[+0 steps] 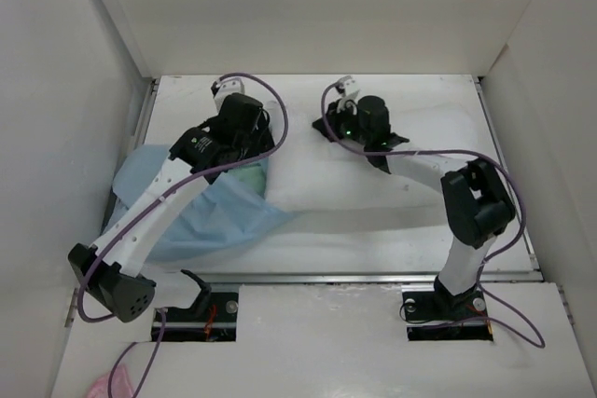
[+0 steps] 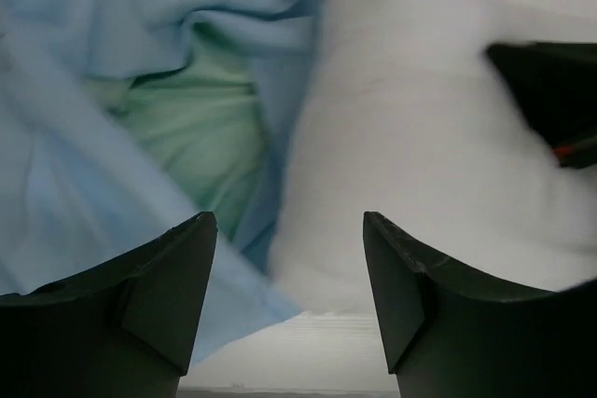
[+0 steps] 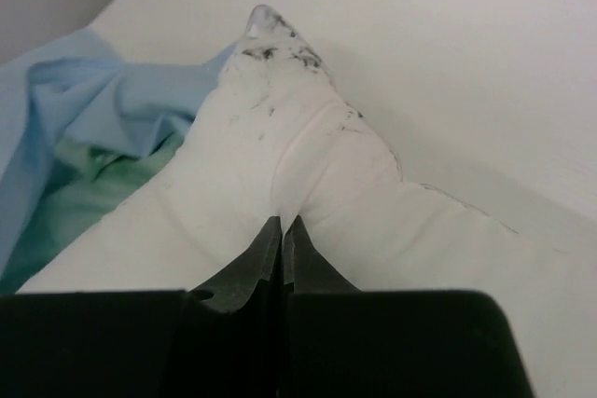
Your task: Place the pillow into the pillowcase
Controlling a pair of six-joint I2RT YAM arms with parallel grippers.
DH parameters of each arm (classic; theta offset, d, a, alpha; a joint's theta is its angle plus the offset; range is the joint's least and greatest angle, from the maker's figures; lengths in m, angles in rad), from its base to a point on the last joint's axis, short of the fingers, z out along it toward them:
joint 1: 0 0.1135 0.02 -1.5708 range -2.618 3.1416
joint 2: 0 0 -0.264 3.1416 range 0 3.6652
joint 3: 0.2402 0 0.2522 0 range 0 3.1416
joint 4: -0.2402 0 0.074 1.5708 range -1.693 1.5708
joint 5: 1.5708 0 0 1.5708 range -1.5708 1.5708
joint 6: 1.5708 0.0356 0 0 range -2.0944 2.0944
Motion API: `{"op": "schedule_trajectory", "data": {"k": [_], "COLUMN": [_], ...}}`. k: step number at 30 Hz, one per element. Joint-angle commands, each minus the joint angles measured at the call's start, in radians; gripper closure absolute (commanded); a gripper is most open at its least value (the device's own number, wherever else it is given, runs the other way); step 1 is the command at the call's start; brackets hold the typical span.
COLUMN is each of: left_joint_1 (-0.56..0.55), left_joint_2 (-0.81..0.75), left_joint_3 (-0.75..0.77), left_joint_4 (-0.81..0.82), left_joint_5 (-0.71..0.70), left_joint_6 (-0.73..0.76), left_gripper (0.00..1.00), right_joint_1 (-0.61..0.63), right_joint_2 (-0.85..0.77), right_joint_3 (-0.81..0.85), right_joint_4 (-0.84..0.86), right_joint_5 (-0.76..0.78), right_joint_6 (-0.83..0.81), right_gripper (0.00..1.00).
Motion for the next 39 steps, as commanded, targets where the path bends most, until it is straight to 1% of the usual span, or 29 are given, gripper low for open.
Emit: {"op": "schedule_trajectory", "data": {"k": [1, 2, 4, 5, 6, 7, 8, 9, 10, 11, 12, 13, 14, 15, 16, 18, 19, 20, 22, 25, 26, 28, 31, 32, 33, 35, 36, 37, 39], "left_joint_1": [0.048, 0.063, 0.075, 0.076, 0.076, 0.089, 0.109, 0.12, 0.132, 0.141, 0.154, 0.167, 0.168, 0.177, 0.177, 0.177, 0.177, 0.177, 0.177, 0.177, 0.177, 0.177, 0.177, 0.177, 0.177, 0.177, 0.177, 0.177, 0.177], "left_joint_2": [-0.068, -0.068, -0.068, -0.068, -0.051, -0.013, 0.013, 0.044, 0.118, 0.156, 0.192, 0.266, 0.303, 0.341, 0.381, 0.49, 0.519, 0.544, 0.588, 0.588, 0.575, 0.563, 0.588, 0.619, 0.637, 0.68, 0.68, 0.68, 0.632], "left_joint_3": [-0.074, -0.113, -0.15, -0.184, -0.198, -0.198, -0.207, -0.184, -0.16, -0.129, -0.067, -0.034, -0.002, 0.027, 0.1, 0.158, 0.19, 0.19, 0.179, 0.095, 0.04, -0.006, -0.031, -0.031, 0.006, 0.046, 0.061, 0.087, 0.087], "left_joint_4": [-0.021, -0.021, -0.032, -0.014, 0.0, 0.017, 0.051, 0.051, 0.051, 0.06, 0.06, 0.074, 0.083, 0.092, 0.093, 0.077, 0.068, 0.053, 0.034, 0.02, 0.043, 0.063, 0.088, 0.097, 0.097, 0.086, 0.074, 0.074, 0.065], "left_joint_5": [-0.025, -0.025, -0.013, -0.013, -0.013, 0.007, 0.018, 0.018, 0.018, 0.018, 0.001, 0.001, 0.001, 0.013, 0.031, 0.041, 0.051, 0.076, 0.067, 0.068, 0.068, 0.084, 0.11, 0.11, 0.11, 0.11, 0.11, 0.099, 0.087], "left_joint_6": [-0.094, -0.108, -0.108, -0.108, -0.108, -0.094, -0.08, -0.08, -0.08, -0.08, -0.066, -0.047, -0.028, -0.014, 0.0, 0.015, 0.032, 0.041, 0.041, 0.03, 0.03, 0.021, 0.021, 0.032, 0.032, 0.023, 0.023, -0.006, -0.006], "left_gripper": [0.38, 0.37, 0.37, 0.35, 0.33, 0.29, 0.28, 0.28, 0.28, 0.26, 0.24, 0.22, 0.2, 0.11, 0.11, 0.1, 0.1, 0.1, 0.1, 0.1, 0.1, 0.11, 0.22, 0.31, 0.4, 0.6, 0.74, 0.99, 1.0], "right_joint_1": [-0.144, -0.145, -0.155, -0.164, -0.165, -0.165, -0.165, -0.165, -0.151, -0.133, -0.12, -0.108, -0.097, -0.083, -0.083, -0.083, -0.083, -0.083, -0.094, -0.094, -0.103, -0.103, -0.103, -0.103, -0.103, -0.103, -0.103, -0.103, -0.09], "right_joint_2": [-0.044, -0.064, -0.079, -0.08, -0.107, -0.119, -0.133, -0.153, -0.164, -0.175, -0.184, -0.204, -0.204, -0.216, -0.216, -0.216, -0.216, -0.205, -0.205, -0.196, -0.196, -0.207, -0.233, -0.244, -0.256, -0.299, -0.311, -0.342, -0.378], "right_joint_3": [-0.041, -0.041, -0.03, -0.03, -0.043, -0.059, -0.105, -0.127, -0.15, -0.171, -0.208, -0.223, -0.237, -0.247, -0.247, -0.247, -0.235, -0.222, -0.208, -0.185, -0.185, -0.185, -0.196, -0.207, -0.228, -0.251, -0.26, -0.274, -0.289], "right_joint_4": [-0.237, -0.293, -0.347, -0.366, -0.376, -0.376, -0.361, -0.335, -0.323, -0.312, -0.303, -0.285, -0.274, -0.274, -0.274, -0.274, -0.283, -0.292, -0.292, -0.303, -0.303, -0.303, -0.283, -0.269, -0.257, -0.214, -0.205, -0.186, -0.162], "right_joint_5": [0.24, 0.284, 0.347, 0.369, 0.36, 0.342, 0.288, 0.256, 0.237, 0.219, 0.219, 0.231, 0.243, 0.26, 0.277, 0.286, 0.31, 0.32, 0.32, 0.32, 0.311, 0.3, 0.242, 0.21, 0.193, 0.193, 0.167, 0.166, 0.116], "right_joint_6": [0.022, 0.013, -0.025, -0.025, -0.053, -0.053, -0.053, -0.065, -0.074, -0.087, -0.103, -0.104, -0.104, -0.113, -0.113, -0.102, -0.102, -0.102, -0.093, -0.093, -0.093, -0.093, -0.105, -0.114, -0.123, -0.124, -0.142, -0.154, -0.202], "right_gripper": [1.0, 1.0, 1.0, 1.0, 1.0, 1.0, 1.0, 1.0, 1.0, 1.0, 1.0, 1.0, 1.0, 1.0, 1.0, 1.0, 1.0, 1.0, 1.0, 1.0, 1.0, 1.0, 1.0, 1.0, 1.0, 1.0, 1.0, 1.0, 1.0]}}
